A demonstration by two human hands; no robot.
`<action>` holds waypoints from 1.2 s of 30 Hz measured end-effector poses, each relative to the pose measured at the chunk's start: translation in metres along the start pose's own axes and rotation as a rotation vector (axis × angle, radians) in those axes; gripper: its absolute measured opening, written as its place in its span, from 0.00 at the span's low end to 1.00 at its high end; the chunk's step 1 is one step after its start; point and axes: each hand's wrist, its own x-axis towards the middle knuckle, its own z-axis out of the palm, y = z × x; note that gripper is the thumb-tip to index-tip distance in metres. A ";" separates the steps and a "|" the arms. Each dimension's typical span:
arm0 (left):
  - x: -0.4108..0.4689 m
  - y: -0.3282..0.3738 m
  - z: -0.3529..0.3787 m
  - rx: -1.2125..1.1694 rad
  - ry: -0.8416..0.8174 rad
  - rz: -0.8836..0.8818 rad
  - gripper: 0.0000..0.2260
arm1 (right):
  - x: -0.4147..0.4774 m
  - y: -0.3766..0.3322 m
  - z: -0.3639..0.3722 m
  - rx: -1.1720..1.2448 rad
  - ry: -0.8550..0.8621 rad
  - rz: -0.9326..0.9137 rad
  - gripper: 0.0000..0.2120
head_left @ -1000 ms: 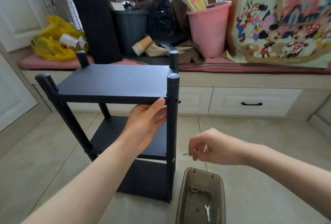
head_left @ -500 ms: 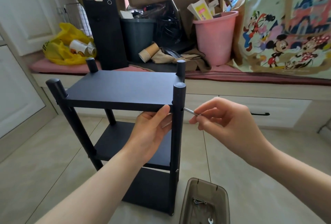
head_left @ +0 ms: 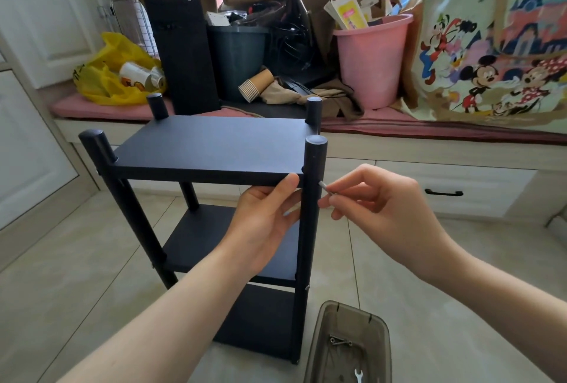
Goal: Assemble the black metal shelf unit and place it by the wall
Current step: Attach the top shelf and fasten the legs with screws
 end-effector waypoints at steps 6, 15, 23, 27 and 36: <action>0.000 0.004 -0.005 0.097 -0.041 0.060 0.14 | 0.003 0.002 0.005 0.115 0.007 0.095 0.05; 0.001 0.003 -0.006 0.079 -0.055 0.060 0.17 | 0.009 0.004 0.003 0.177 -0.016 0.134 0.03; 0.000 0.003 -0.004 0.058 -0.047 0.046 0.13 | 0.011 0.002 0.005 0.131 0.001 0.097 0.03; 0.000 0.003 -0.003 0.055 -0.039 0.035 0.13 | 0.013 0.000 0.005 0.047 0.051 0.089 0.05; 0.001 0.003 -0.004 0.057 -0.045 0.034 0.15 | 0.028 -0.001 -0.004 -0.183 -0.077 0.031 0.26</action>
